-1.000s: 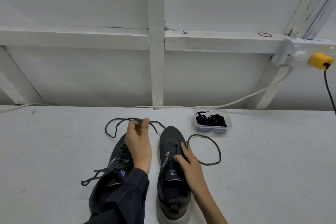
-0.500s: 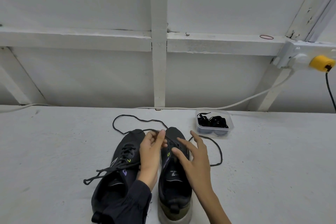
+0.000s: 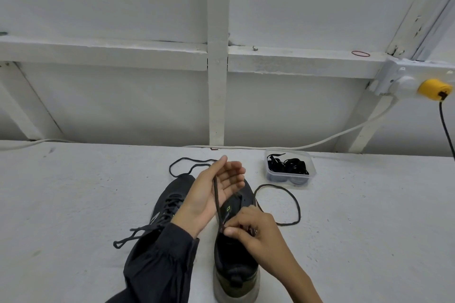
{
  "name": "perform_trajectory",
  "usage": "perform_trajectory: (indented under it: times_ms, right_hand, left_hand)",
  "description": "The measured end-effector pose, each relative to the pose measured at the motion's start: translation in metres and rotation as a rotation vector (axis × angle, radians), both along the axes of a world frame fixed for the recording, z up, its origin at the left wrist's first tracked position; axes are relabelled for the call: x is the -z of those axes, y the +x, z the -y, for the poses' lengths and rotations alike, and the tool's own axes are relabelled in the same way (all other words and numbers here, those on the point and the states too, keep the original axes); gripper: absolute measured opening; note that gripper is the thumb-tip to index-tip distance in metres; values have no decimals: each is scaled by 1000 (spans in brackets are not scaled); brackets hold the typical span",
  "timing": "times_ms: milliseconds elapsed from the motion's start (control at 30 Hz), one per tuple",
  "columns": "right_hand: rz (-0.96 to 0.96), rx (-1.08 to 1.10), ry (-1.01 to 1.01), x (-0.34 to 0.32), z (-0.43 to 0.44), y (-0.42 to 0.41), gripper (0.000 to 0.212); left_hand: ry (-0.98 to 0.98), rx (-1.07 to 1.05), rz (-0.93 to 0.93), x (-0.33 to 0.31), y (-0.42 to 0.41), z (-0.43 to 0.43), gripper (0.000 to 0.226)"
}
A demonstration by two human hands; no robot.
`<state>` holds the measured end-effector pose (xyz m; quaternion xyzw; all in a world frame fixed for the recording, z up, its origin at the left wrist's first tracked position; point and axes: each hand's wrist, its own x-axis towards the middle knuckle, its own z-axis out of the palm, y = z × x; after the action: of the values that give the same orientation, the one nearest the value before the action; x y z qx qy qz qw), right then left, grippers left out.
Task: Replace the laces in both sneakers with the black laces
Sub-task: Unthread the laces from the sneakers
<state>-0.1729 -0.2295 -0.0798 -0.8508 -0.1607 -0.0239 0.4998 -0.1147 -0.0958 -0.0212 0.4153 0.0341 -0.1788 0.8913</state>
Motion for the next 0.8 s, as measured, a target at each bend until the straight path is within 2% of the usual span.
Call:
perform_trajectory:
  times_ms: [167,200,267,333,367,433,500,567,667,800]
  right_hand:
    - [-75,5,-56,-14,4,11,8]
    - [-119,4,-35,-19,5,13,20]
    - [-137,-15,-99,-30,11,17,23]
    - [-94,65,-121,-50,11,24,10]
    - [-19,88,-133,-49,14,37,28]
    - [-18,106,-62,-51,16,51,26]
    - [3,158,-36,-56,16,57,2]
    - [47,171,-28,-63,20,56,14]
    - [90,187,-75,-67,22,48,6]
    - [120,257,-78,-68,21,36,12]
  left_hand:
    - [111,318,98,-25,-16,0,38]
    - [135,370,115,-27,-20,2,39]
    - [190,437,142,-29,-28,5,42]
    - [245,491,158,-27,-32,6,44]
    - [268,511,159,-26,-34,7,45]
    - [307,506,143,-22,-34,6,47]
    - [343,465,120,-18,-31,4,50]
    - [388,424,105,-16,-29,3,55]
    - [378,377,70,-13,-28,4,57]
    - [300,354,20,-10,-28,7,55]
